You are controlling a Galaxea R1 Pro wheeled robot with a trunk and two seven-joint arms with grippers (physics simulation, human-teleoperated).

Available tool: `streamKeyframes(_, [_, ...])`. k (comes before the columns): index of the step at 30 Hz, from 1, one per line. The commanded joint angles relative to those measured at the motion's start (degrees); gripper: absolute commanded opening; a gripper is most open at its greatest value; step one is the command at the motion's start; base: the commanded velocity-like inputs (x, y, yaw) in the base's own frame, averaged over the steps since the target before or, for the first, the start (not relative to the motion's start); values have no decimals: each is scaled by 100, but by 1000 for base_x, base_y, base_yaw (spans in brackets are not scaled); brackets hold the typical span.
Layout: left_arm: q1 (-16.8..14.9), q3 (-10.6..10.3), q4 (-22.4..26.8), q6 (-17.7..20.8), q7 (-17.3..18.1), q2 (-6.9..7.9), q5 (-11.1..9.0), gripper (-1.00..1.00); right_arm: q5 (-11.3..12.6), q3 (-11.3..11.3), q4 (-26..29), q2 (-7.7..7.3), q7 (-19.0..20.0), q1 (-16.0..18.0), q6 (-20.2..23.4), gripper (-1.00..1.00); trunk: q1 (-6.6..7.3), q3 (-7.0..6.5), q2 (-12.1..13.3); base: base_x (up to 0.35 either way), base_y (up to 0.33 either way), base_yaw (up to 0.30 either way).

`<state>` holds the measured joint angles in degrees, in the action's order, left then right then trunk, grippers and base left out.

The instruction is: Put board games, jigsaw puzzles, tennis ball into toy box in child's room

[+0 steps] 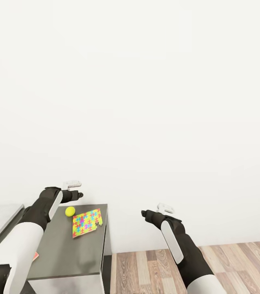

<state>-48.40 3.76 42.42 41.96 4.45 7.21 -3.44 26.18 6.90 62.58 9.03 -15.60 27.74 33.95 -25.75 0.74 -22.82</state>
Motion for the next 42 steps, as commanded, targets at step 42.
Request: streamKeyframes(42, [-7, 11, -76, 43, 785, -36, -20, 100, 70, -4, -44, -7, -5, 4, 24, 100, -3, 395, -9, 0, 0, 0])
